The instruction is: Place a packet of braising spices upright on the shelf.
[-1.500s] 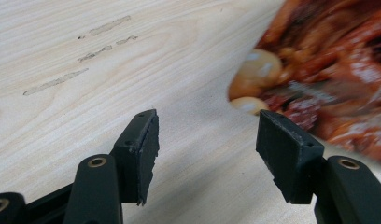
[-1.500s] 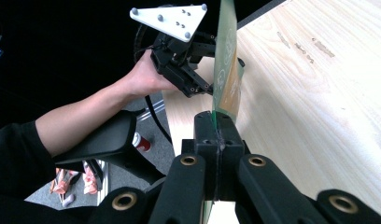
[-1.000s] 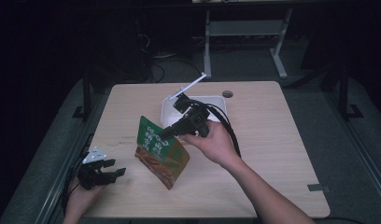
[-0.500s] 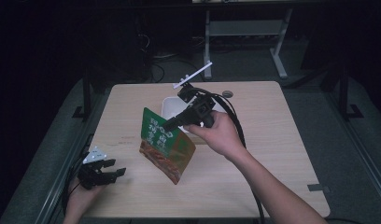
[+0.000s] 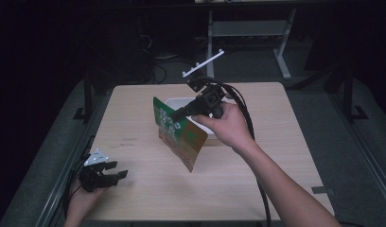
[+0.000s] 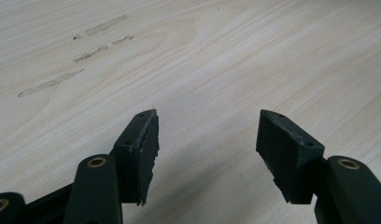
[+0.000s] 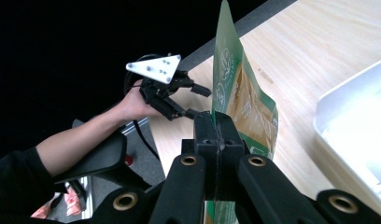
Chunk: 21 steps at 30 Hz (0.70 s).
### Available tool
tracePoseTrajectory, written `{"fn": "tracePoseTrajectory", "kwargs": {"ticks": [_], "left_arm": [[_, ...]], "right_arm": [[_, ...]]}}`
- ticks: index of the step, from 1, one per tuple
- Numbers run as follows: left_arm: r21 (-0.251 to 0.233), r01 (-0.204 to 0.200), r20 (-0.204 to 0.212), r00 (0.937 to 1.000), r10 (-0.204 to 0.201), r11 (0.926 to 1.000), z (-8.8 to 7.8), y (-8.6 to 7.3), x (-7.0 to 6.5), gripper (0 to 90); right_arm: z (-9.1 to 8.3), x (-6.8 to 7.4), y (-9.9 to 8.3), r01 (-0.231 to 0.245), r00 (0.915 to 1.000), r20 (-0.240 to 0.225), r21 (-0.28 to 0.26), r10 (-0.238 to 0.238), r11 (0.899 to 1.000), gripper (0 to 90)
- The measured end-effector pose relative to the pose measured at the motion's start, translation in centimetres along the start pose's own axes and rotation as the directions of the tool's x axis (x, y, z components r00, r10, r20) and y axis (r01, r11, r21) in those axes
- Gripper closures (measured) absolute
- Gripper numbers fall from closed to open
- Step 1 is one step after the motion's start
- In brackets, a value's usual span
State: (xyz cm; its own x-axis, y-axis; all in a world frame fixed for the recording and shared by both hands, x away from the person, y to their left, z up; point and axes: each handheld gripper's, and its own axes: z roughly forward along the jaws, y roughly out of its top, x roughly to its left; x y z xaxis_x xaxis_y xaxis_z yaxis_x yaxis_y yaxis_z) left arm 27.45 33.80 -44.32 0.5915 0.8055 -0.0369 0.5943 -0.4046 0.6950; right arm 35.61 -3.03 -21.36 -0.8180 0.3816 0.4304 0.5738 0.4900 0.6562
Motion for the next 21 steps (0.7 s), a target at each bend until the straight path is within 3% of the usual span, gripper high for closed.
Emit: {"fn": "tracePoseTrajectory", "kwargs": {"ticks": [9,21], "left_arm": [[0.002,-0.003,0.002,1.0000,0.003,1.0000,0.0,0.0,-0.1,38.4],[0.004,-0.007,0.003,1.0000,0.007,1.0000,0.1,0.0,-0.1,38.5]], "right_arm": [[-1.9,-0.3,1.2,-0.006,0.9992,0.039,-0.033,0.007,0.999,90.0],[-2.6,-0.9,2.7,-0.010,0.9956,0.093,-0.043,0.014,0.999,90.0]]}}
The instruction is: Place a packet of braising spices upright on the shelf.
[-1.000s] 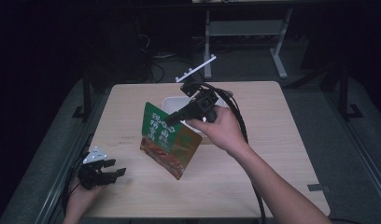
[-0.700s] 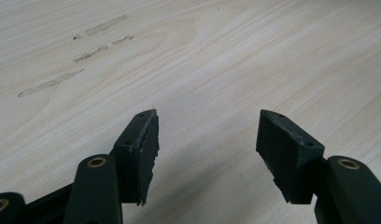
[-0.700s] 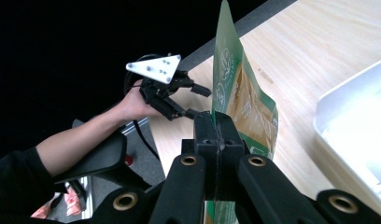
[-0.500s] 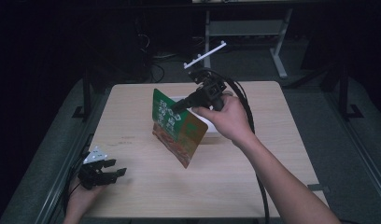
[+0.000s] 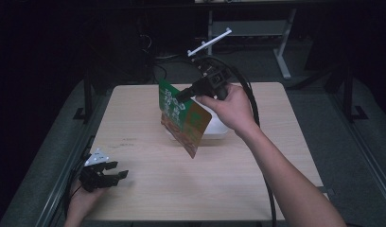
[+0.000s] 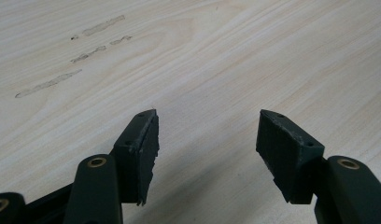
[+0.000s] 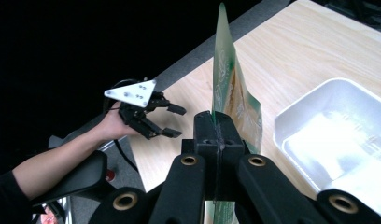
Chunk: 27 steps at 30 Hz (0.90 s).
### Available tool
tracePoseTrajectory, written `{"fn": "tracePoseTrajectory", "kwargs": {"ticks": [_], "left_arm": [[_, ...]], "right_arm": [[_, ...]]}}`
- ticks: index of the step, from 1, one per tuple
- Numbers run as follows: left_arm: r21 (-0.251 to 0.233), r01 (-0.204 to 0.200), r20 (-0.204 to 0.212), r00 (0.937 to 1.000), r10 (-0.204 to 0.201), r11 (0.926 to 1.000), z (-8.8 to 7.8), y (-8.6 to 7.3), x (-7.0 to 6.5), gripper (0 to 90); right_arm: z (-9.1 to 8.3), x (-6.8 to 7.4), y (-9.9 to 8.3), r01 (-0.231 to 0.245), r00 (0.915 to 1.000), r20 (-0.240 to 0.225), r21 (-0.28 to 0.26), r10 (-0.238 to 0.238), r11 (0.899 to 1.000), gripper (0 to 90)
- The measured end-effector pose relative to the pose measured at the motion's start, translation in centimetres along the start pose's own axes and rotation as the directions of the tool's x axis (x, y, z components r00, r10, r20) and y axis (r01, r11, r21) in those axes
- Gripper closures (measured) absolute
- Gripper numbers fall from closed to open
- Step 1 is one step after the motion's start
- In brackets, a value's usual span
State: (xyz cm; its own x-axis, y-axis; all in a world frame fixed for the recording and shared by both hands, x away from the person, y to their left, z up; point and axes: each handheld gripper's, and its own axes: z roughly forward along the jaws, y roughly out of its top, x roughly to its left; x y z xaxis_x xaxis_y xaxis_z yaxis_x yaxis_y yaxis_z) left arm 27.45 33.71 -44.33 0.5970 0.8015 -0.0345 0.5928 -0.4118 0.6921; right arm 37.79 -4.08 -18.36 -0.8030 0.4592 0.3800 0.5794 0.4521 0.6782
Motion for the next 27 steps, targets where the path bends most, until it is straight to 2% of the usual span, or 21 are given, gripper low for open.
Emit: {"fn": "tracePoseTrajectory", "kwargs": {"ticks": [10,17,21,27], "left_arm": [[0.000,0.000,0.001,1.0000,0.000,1.0000,0.0,0.0,0.0,38.4],[0.002,-0.002,0.004,1.0000,0.002,1.0000,0.1,0.0,-0.1,38.5],[0.003,-0.001,0.006,1.0000,0.001,1.0000,0.2,0.0,-0.1,38.4],[0.003,-0.006,0.007,1.0000,0.006,1.0000,0.2,0.0,-0.1,38.4]], "right_arm": [[-1.1,-1.3,1.0,-0.029,0.9988,0.039,-0.022,0.030,0.999,90.0],[-1.5,-2.4,1.7,-0.042,0.9952,0.088,-0.025,0.044,0.999,90.0],[-1.5,-3.0,2.3,-0.041,0.9914,0.123,-0.024,0.044,0.999,90.0],[-0.8,-4.2,3.2,-0.062,0.9864,0.151,-0.023,0.064,0.998,90.0]]}}
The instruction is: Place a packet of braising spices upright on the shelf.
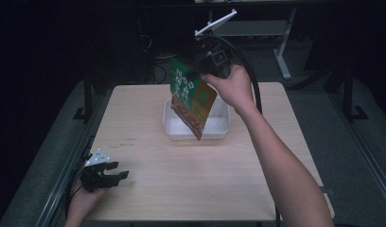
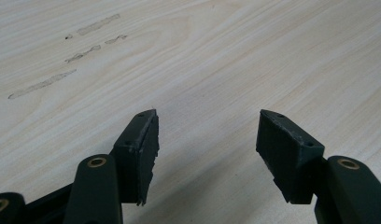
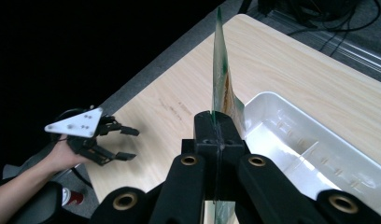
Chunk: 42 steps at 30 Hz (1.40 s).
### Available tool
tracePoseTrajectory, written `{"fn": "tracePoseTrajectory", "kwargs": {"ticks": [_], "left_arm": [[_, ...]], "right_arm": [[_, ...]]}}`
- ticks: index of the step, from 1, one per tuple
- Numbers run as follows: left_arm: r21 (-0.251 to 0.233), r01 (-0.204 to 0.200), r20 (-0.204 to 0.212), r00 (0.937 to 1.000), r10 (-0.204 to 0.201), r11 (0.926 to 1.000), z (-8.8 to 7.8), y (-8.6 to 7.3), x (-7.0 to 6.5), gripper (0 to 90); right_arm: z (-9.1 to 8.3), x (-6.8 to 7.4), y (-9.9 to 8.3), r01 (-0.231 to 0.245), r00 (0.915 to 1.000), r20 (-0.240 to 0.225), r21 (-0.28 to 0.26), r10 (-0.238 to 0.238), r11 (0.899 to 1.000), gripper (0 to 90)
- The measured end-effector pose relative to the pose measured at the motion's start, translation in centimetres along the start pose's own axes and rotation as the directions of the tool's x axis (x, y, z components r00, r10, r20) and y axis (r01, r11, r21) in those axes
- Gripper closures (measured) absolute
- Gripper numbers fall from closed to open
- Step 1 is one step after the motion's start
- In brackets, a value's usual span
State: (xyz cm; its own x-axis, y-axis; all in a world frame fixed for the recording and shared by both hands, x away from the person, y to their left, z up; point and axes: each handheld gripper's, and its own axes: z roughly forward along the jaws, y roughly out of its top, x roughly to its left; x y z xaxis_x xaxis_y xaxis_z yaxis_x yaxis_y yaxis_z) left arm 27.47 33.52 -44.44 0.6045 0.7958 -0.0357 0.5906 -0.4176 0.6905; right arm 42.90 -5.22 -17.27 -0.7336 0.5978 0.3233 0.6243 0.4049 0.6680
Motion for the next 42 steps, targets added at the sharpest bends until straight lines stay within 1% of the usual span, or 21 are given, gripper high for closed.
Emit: {"fn": "tracePoseTrajectory", "kwargs": {"ticks": [4,11,15,20,23,25,27,29,37,42], "left_arm": [[0.000,0.003,0.000,1.0000,-0.003,1.0000,0.0,0.0,0.1,38.5],[-0.004,0.007,0.001,1.0000,-0.007,1.0000,0.0,0.0,0.1,38.4],[-0.004,0.005,0.003,1.0000,-0.005,1.0000,0.0,0.0,0.1,38.4],[-0.001,0.001,0.004,1.0000,-0.001,1.0000,0.0,0.0,0.2,38.6],[-0.004,0.002,0.005,1.0000,-0.002,1.0000,-0.1,0.0,0.2,38.8],[-0.005,0.002,0.005,1.0000,-0.002,1.0000,-0.1,0.0,0.2,38.7],[-0.006,0.002,0.005,1.0000,-0.002,1.0000,-0.1,0.0,0.2,38.8],[-0.006,0.003,0.006,1.0000,-0.002,1.0000,-0.1,0.0,0.2,38.8],[-0.008,0.003,0.007,1.0000,-0.003,1.0000,-0.1,0.0,0.1,38.8],[-0.008,0.001,0.007,1.0000,-0.001,1.0000,-0.1,0.0,0.2,38.8]], "right_arm": [[0.6,-0.6,0.6,-0.009,0.9999,0.015,0.008,0.009,1.000,90.0],[1.5,-1.2,1.4,-0.016,0.9994,0.032,0.010,0.016,1.000,90.0],[2.3,-1.7,1.7,-0.023,0.9985,0.050,0.015,0.022,1.000,90.0],[3.0,-2.3,2.2,-0.033,0.9976,0.061,0.013,0.032,0.999,90.0],[3.6,-2.6,2.4,-0.025,0.9965,0.081,0.020,0.023,0.999,90.0],[4.1,-2.8,2.4,-0.033,0.9961,0.083,0.025,0.030,0.999,90.0],[4.6,-2.9,2.5,-0.031,0.9955,0.090,0.029,0.028,0.999,90.0],[5.0,-2.9,2.6,-0.025,0.9939,0.108,0.033,0.022,0.999,90.0],[6.1,-3.3,2.8,-0.043,0.9937,0.105,0.030,0.040,0.999,90.0],[6.9,-3.3,2.8,-0.043,0.9925,0.117,0.046,0.037,0.998,90.0]]}}
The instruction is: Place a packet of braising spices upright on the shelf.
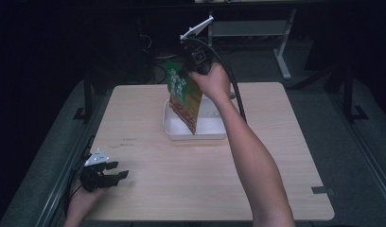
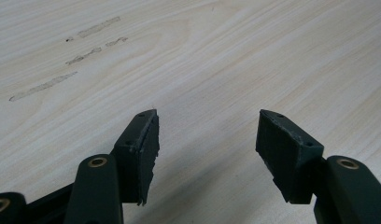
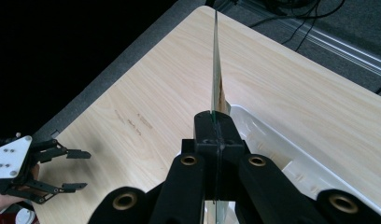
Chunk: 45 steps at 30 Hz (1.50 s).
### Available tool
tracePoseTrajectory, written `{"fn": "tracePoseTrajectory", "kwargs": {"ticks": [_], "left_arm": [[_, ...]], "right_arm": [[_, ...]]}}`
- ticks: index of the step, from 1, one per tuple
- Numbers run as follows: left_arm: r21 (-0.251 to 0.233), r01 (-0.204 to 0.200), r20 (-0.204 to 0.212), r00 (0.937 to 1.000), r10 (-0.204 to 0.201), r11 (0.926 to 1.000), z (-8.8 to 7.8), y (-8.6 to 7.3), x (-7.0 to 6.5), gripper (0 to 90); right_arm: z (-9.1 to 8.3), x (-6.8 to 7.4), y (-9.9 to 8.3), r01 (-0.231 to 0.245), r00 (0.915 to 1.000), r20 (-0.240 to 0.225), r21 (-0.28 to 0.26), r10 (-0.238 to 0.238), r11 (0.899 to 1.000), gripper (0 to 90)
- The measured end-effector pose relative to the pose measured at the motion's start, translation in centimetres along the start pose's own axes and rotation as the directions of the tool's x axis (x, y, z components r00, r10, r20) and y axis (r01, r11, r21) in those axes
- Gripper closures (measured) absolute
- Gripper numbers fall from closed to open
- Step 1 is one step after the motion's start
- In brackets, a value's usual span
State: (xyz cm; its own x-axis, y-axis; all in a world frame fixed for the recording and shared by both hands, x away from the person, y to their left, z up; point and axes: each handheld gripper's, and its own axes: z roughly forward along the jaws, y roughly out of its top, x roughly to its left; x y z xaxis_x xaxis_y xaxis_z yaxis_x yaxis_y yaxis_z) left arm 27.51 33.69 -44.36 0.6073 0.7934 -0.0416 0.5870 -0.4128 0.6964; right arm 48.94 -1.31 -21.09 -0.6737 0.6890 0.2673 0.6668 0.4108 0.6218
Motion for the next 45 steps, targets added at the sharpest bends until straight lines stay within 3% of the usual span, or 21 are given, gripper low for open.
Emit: {"fn": "tracePoseTrajectory", "kwargs": {"ticks": [19,45], "left_arm": [[-0.001,-0.003,0.003,1.0000,0.003,1.0000,0.0,0.1,-0.1,38.8],[-0.003,-0.007,0.003,1.0000,0.007,1.0000,0.0,0.1,0.0,38.8]], "right_arm": [[0.6,-0.3,0.4,0.000,0.9998,0.020,0.000,0.000,1.000,90.0],[4.3,-1.1,-0.3,-0.027,0.9996,0.013,0.062,0.026,0.998,89.9]]}}
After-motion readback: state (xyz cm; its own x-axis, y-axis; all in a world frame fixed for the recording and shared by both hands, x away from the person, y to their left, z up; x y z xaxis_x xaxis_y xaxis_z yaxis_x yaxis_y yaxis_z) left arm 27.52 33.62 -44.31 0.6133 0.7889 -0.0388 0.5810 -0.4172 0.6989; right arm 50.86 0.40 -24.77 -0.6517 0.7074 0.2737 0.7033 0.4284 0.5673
